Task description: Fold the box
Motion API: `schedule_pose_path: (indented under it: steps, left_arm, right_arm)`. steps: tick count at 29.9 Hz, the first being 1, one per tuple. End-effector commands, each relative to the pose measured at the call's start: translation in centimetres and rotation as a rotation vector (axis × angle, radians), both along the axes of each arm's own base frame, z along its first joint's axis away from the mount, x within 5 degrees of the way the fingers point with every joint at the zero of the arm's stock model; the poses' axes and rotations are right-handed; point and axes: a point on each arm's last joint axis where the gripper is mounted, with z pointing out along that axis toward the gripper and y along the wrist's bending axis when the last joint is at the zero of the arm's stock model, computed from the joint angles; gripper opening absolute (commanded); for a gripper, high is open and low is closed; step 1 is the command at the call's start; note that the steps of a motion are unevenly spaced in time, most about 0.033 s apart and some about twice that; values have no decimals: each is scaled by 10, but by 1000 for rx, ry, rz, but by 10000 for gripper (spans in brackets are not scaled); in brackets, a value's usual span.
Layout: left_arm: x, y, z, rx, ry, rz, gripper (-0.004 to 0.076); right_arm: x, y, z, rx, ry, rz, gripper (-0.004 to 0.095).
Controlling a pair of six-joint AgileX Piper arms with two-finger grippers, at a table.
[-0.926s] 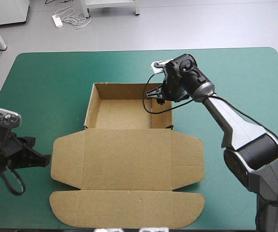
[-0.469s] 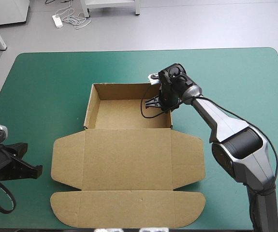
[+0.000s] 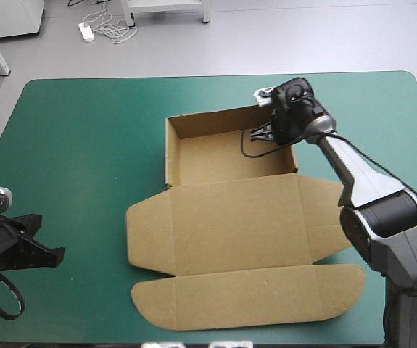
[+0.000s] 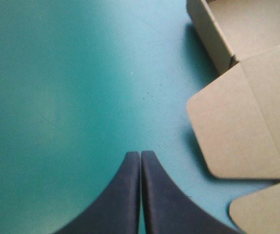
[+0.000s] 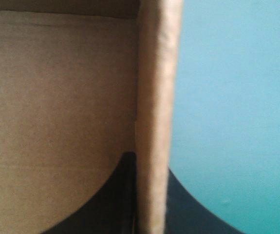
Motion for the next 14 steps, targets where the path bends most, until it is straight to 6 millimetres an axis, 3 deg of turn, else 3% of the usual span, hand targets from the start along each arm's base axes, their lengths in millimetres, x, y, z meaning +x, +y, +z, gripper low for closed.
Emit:
schedule_pose_path:
  steps: [1, 7, 14]
  left_arm:
    - [-1, 0, 5, -13, 0, 1, -9]
    - [-1, 0, 5, -14, 2, 3, -8]
    - [-2, 0, 5, -16, 1, 2, -9]
  right_arm:
    - [0, -62, 44, -66, -102, -85, -19]
    - [9, -150, 46, -100, -91, -244, -19]
    - [0, -241, 44, -53, -73, -449, -19]
